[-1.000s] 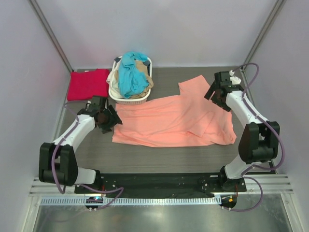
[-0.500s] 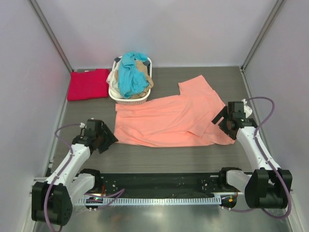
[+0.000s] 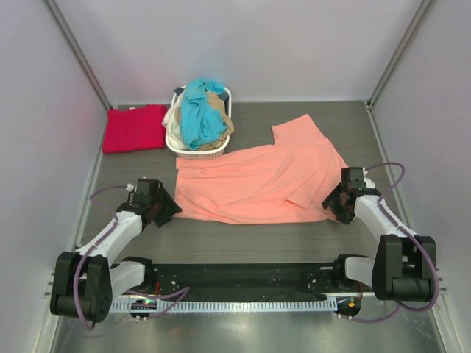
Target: Fold and stack the t-shirts
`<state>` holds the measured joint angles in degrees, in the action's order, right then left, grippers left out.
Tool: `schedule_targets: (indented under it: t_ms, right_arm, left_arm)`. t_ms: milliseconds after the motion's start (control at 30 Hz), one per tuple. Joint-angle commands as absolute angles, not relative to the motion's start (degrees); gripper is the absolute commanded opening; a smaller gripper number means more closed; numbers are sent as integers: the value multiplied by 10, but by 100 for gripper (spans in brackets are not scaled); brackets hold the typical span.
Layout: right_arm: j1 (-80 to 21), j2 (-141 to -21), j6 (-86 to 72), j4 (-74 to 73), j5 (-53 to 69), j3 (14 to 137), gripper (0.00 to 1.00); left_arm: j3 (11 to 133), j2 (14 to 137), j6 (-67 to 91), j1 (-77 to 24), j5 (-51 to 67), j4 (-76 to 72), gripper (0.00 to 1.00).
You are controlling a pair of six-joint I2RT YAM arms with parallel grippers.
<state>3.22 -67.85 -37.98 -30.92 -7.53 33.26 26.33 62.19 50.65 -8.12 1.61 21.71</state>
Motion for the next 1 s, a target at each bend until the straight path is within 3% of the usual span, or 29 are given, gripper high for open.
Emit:
schedule_targets:
  t_ms: [0,67,100,167,200,233,533,833,867,900,967]
  right_arm:
    - [41,-697,-384,-254,-77,329,59]
    - [47,-707,-382,-246,-74,329,45]
    - [50,-714,-378,-237,-74,330,31]
    - [57,-722,-371,-233,-77,336,16]
    - [61,-722,-361,-232,-77,339,2]
    - [70,-724,-357,-233,-75,349,1]
    - [103,-592,-347,-384,-125,484,1]
    - [111,-475,-439,-455,-43,380,3]
    - [111,-462,-454,-469,-43,387,7]
    - [111,-449,-467,-477,-36,396,25]
    - [110,-416,-477,-490,-35,412,51]
  left_arm:
    - [254,639,508,-80,15,158,54]
    - [250,641,509,-79,15,149,47]
    - [249,642,511,-80,14,142,37]
    - [254,642,511,-80,16,134,18]
    - [259,642,510,-79,18,134,8]
    - [266,638,508,-79,18,140,0]
    - [401,507,514,-80,-33,336,0]
    - [308,288,639,-116,-22,474,0]
    - [308,273,652,-122,-25,489,0]
    - [312,264,660,-124,-26,513,0]
    - [318,244,663,-124,-31,542,1]
